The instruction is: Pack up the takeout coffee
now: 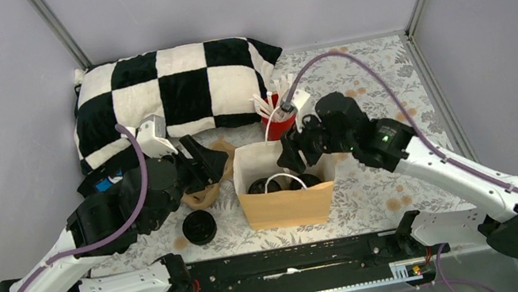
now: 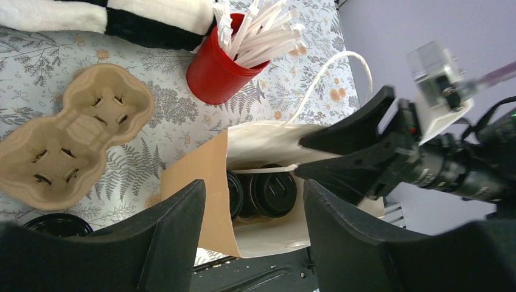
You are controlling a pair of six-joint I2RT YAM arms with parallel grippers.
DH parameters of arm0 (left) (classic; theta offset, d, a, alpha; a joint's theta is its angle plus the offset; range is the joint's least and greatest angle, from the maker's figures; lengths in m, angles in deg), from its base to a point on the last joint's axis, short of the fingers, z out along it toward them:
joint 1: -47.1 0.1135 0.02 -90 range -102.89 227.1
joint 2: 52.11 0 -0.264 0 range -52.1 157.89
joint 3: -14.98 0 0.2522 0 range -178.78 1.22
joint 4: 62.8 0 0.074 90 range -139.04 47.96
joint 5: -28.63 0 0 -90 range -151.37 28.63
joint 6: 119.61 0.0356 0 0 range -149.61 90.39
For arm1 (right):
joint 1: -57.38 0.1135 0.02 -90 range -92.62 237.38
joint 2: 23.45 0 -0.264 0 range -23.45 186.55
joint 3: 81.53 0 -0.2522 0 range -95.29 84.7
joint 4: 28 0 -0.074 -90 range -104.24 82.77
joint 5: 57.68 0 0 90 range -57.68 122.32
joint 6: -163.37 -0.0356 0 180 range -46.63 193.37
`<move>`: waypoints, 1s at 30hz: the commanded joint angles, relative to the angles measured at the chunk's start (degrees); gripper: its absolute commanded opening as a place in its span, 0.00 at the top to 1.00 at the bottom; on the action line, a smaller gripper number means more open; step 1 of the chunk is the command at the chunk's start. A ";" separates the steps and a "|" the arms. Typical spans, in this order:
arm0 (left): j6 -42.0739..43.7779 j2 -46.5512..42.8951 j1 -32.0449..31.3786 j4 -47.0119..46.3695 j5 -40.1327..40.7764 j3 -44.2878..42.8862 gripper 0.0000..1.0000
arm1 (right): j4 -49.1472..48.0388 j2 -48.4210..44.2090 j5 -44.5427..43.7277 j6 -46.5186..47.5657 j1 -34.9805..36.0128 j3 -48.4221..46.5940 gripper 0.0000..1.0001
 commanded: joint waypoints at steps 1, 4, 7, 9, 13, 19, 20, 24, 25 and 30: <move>-0.32 -1.83 -0.02 -1.81 0.84 0.84 0.36 | 6.75 -2.28 -4.93 -3.65 0.44 -16.01 0.29; -0.44 -2.01 -0.01 -1.61 0.96 1.32 0.36 | 11.07 0.55 -6.44 -4.04 0.42 -26.58 0.20; 0.23 -1.71 -0.04 -1.65 0.50 1.34 0.36 | 16.15 8.77 -16.51 -3.57 0.39 -38.75 0.19; 0.71 -1.60 0.00 -1.65 0.19 1.27 0.36 | 18.42 15.81 -21.74 -0.41 -0.49 -45.38 0.19; 1.50 -1.59 0.00 -1.57 -0.42 1.06 0.36 | 27.88 33.41 -21.38 -0.80 -6.02 -62.31 0.34; 2.04 -2.68 -0.04 -0.16 -0.39 1.27 0.35 | 35.28 46.94 -17.81 -0.03 -8.86 -74.98 0.33; 2.10 -2.90 0.00 0.17 -0.18 1.25 0.35 | 34.95 47.61 -17.22 0.18 -8.95 -73.94 0.32; 1.72 -3.53 -0.02 2.08 0.95 0.60 0.35 | 32.92 49.66 -15.91 -0.71 -9.84 -69.17 0.33; 1.54 -3.80 -0.02 2.31 1.10 0.63 0.35 | 32.58 50.36 -15.89 -0.70 -9.99 -68.50 0.34; 0.33 -4.73 -0.04 3.94 1.56 0.34 0.35 | 31.86 52.98 -16.33 -0.65 -10.31 -66.21 0.46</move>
